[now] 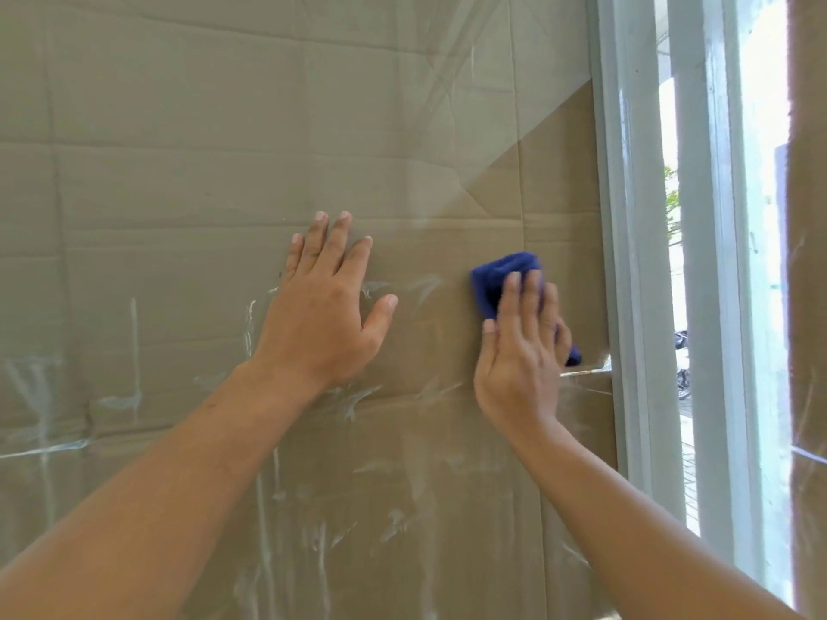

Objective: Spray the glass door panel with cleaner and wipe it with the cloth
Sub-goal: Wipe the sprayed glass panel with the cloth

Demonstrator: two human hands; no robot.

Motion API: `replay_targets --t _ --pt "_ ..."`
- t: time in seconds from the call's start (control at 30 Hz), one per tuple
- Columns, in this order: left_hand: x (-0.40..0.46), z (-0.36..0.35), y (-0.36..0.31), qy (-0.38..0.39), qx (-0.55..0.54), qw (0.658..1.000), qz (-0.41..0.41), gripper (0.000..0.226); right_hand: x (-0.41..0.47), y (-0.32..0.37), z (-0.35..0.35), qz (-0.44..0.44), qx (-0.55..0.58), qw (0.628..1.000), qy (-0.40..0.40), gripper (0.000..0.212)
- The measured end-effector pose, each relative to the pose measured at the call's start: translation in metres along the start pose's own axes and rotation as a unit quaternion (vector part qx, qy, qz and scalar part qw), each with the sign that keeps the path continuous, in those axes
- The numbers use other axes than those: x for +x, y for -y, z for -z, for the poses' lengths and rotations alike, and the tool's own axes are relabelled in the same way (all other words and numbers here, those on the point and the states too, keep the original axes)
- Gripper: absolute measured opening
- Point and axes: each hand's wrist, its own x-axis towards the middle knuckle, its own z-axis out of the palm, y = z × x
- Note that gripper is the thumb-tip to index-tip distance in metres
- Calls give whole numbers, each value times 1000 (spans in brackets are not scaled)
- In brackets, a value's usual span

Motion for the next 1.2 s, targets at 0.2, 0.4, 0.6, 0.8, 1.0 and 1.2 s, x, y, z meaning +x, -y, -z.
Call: replay_targets --t 0.2,0.4,0.6,0.8,1.0,1.2 --pt "-11 12 17 -21 67 997 22 73 1 -19 2 49 -7 999 -4 54" --pt "-24 17 35 -27 85 994 58 72 -19 28 -4 67 -4 998 14 55" --pt "-29 20 45 -10 82 995 61 73 -23 -5 -3 47 -1 999 -13 52" --pt "-29 18 44 -13 81 995 62 74 -29 26 -11 147 -7 989 -10 49" --pt "-31 19 45 -18 70 995 64 73 0 10 -4 -103 45 993 -26 55" --pt "-31 17 44 -21 76 994 69 73 5 49 -11 81 29 996 -14 51"
